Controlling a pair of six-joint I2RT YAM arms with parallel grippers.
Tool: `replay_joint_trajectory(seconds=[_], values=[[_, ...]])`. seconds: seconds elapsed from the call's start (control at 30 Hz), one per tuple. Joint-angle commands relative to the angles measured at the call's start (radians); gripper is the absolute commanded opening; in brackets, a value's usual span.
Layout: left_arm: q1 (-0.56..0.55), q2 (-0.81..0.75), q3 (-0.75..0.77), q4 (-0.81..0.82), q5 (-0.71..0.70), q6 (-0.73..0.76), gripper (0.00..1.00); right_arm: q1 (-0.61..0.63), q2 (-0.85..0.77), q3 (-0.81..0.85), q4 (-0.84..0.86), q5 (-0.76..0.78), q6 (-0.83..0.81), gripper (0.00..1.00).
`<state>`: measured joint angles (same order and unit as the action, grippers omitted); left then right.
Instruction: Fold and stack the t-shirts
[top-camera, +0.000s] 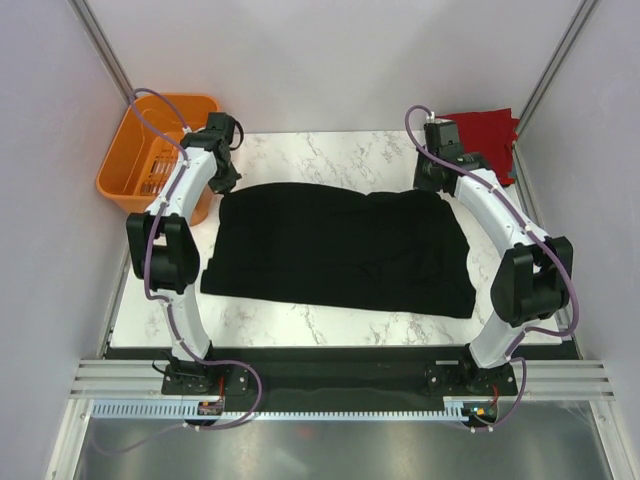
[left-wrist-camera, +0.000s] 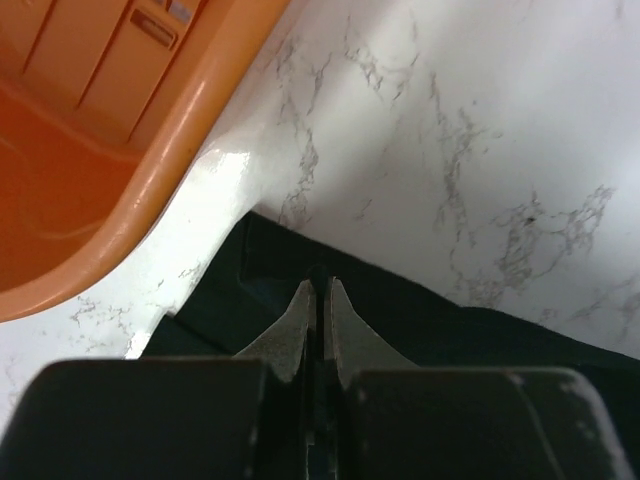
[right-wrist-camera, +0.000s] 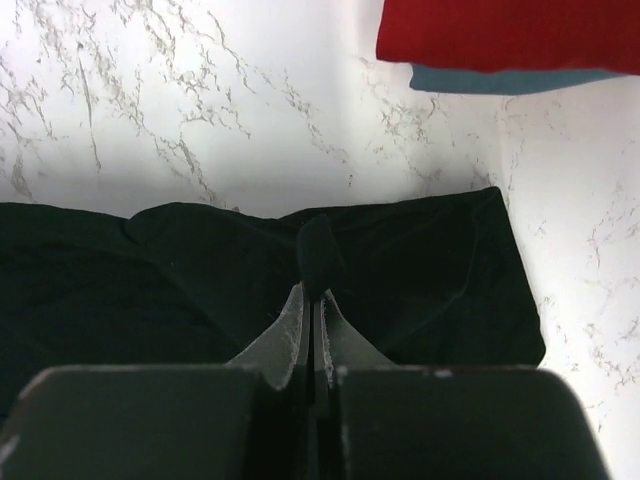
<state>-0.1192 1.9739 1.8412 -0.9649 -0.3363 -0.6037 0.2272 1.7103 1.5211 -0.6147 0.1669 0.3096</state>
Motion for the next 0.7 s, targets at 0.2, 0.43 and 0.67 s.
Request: replay_joint_trajectory(seconds=[0.2,0.43,0.67], values=[[0.006,-0.131,-0.114,0.017,-0.059,-0.025,0.02,0.003,-0.161,-0.116,0.027,-0.029,0.020,0.00],[0.007,-0.311,-0.422,0.123,-0.073,-0.045,0.02,0.009,-0.432,-0.436,0.052,-0.107,0.072,0.02],[0.048,-0.451,-0.655,0.193,-0.049,-0.053,0.50,0.011,-0.792,-0.752,0.016,-0.129,0.288,0.74]])
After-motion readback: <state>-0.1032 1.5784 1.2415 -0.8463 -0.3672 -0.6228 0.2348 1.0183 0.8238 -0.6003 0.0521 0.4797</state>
